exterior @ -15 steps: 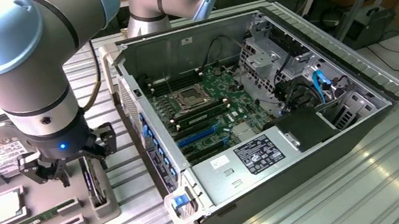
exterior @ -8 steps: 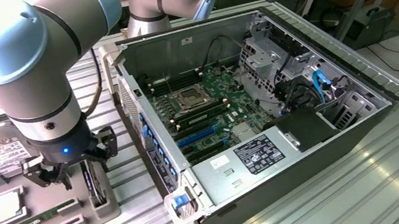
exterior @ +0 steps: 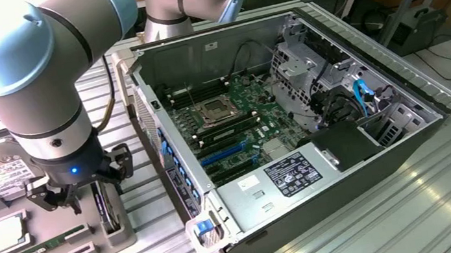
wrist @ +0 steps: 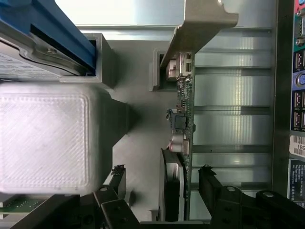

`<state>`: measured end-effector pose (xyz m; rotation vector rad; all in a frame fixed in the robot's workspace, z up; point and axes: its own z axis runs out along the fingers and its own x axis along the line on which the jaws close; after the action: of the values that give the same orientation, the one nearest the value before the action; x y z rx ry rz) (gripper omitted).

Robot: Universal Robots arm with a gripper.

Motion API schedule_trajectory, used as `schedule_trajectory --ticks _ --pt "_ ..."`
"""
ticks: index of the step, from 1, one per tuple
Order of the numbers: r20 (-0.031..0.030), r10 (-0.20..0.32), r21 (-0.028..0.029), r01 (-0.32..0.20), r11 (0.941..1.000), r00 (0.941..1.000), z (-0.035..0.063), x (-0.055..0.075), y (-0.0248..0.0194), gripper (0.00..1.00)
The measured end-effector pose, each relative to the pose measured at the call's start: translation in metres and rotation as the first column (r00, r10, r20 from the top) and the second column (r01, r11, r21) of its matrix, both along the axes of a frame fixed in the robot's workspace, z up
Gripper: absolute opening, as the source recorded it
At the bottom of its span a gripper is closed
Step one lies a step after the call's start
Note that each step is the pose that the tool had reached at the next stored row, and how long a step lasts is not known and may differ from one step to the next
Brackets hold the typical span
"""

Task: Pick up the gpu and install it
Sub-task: 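Pick up the gpu and move the gpu toward the slot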

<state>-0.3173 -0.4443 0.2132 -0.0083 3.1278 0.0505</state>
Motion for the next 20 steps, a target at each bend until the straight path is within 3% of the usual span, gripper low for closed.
schedule_trajectory --ticks 8,12,20 --pt "0.0004 0.0 0.0002 0.0 1.0 1.0 0.0032 0.0 0.0 0.72" --pt "0.0001 0.0 0.0001 0.0 1.0 1.0 0.0033 0.0 0.0 0.57" --pt "0.0002 0.0 0.0001 0.0 1.0 1.0 0.0033 0.0028 0.0 0.56"
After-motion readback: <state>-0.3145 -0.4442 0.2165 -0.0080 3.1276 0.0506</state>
